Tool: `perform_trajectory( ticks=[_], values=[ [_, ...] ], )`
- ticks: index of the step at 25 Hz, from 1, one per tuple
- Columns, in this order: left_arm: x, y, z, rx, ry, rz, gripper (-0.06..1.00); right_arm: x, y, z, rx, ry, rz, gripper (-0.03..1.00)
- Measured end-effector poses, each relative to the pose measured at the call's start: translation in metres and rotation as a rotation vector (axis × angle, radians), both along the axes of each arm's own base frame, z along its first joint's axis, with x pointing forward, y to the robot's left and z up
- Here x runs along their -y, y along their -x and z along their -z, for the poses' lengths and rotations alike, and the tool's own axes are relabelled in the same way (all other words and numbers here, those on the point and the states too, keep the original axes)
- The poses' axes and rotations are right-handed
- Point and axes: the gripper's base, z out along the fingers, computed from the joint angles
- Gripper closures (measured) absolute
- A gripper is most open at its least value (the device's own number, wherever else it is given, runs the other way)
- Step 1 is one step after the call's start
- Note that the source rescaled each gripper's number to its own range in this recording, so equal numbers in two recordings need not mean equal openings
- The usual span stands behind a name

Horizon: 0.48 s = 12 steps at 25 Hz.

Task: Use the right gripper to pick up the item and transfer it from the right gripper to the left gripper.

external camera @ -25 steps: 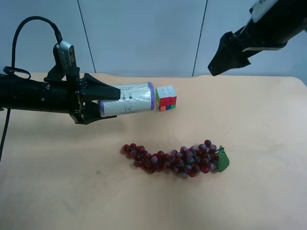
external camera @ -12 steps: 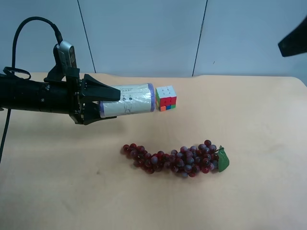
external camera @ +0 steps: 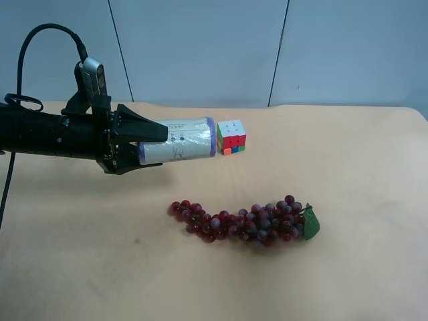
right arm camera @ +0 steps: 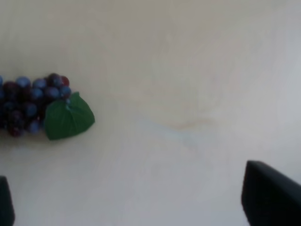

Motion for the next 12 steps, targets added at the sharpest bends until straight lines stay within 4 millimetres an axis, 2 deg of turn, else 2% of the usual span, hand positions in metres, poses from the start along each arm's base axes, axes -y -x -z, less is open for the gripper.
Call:
perform_trajectory(
  ticks=[7,12],
  values=[
    [0.0,0.001,0.0,0.0,-0.004,0.006,0.93,0.013,0.04,0.037,0.042,-0.01,-0.002,0.13],
    [0.0,0.001,0.0,0.0,-0.004,0.006,0.93,0.013,0.052,0.052,0.144,-0.072,-0.031,0.13]
  ],
)
